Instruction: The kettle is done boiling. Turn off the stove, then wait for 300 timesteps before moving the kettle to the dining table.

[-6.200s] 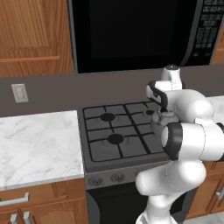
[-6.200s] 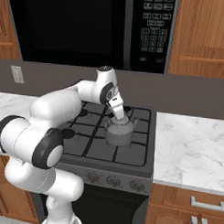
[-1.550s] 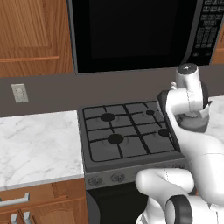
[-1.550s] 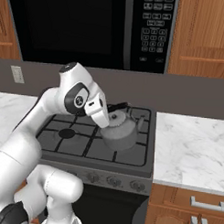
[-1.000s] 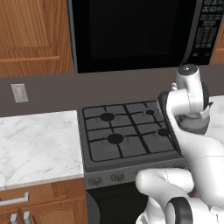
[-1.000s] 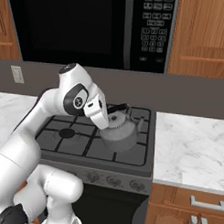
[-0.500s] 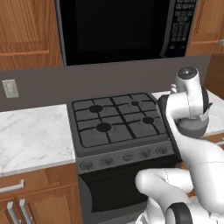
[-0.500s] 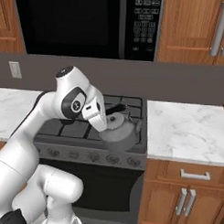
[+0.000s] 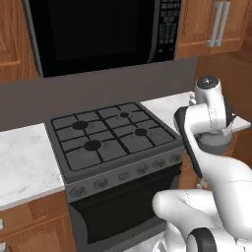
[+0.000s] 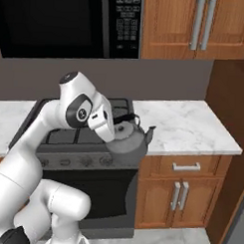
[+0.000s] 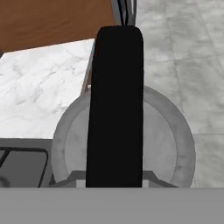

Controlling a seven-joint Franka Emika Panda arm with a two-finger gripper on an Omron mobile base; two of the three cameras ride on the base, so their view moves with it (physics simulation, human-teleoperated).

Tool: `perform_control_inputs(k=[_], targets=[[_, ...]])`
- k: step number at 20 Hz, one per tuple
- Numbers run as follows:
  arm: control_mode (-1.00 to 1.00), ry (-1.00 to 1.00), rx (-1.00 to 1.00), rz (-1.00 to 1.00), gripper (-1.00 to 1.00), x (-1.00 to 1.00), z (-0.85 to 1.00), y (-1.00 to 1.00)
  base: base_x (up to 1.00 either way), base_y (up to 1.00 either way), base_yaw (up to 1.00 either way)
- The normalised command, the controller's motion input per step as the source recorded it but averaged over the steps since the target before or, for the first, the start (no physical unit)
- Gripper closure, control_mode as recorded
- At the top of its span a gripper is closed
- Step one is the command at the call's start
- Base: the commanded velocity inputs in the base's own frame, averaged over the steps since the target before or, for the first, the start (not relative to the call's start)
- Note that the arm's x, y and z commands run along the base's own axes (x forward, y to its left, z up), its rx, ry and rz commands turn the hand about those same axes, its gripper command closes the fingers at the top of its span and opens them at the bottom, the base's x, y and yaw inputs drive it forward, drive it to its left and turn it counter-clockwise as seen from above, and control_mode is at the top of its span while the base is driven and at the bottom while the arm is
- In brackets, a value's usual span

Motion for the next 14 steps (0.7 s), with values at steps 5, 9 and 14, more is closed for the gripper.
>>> perform_control_inputs(k=[5, 9, 14], targets=[[1.00, 0.00, 0.00, 0.00, 1.00, 0.00, 0.00, 0.00, -0.19, 0.01, -0.47], [1.00, 0.00, 0.00, 0.00, 1.00, 0.00, 0.00, 0.00, -0.20, 0.00, -0.49], [1.00, 0.00, 0.00, 0.00, 1.00, 0.00, 0.00, 0.00, -0.23, 0.00, -0.51]])
